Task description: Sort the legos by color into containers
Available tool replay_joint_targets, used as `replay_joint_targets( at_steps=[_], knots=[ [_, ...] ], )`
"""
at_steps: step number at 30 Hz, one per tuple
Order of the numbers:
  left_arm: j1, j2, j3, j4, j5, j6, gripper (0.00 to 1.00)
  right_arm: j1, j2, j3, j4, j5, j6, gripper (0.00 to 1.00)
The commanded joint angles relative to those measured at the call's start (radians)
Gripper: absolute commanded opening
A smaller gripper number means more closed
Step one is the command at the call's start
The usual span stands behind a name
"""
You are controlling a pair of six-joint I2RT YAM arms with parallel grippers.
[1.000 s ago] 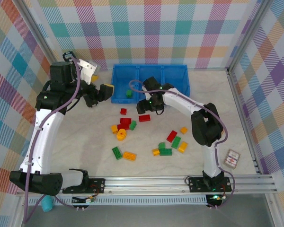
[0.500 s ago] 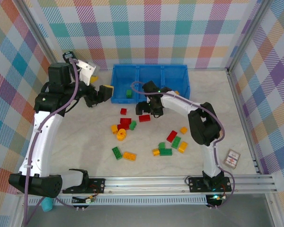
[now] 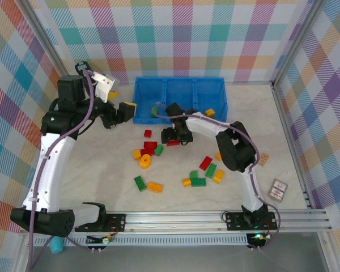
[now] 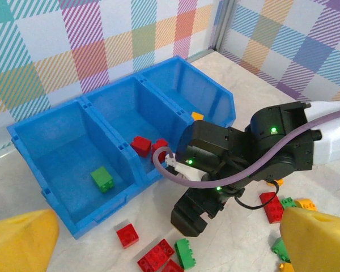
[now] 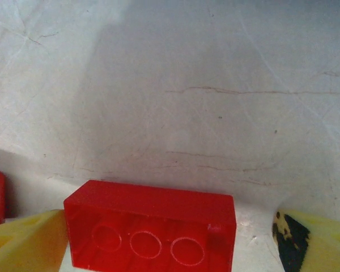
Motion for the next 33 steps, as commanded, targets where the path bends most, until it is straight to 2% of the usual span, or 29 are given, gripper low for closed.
replay_joint_targets(
  at_steps=[1,8,13,18,24,33],
  knots=[
    [0.007,-0.023,0.019,0.005,0.024,-0.003,1.0,0.011,0.052,0.029,-0.011,0.021,-0.028,0.89],
    [0.007,-0.025,0.019,0.005,0.022,-0.003,1.0,0.017,0.079,0.055,-0.046,0.055,-0.036,0.78],
    [0.009,-0.027,0.018,0.006,0.018,-0.002,1.0,0.017,0.049,0.041,-0.064,0.086,-0.059,0.63],
    [0.01,-0.033,0.016,0.006,0.012,0.0,1.0,0.003,-0.017,0.099,-0.178,0.143,-0.125,0.6],
    [0.009,-0.032,0.015,0.009,0.012,0.0,1.0,-0.034,-0.104,0.16,-0.163,0.245,-0.224,0.58],
    [0.009,-0.023,0.018,0.005,0.005,0.003,1.0,-0.084,0.041,0.395,-0.016,0.359,-0.477,0.57]
  ],
)
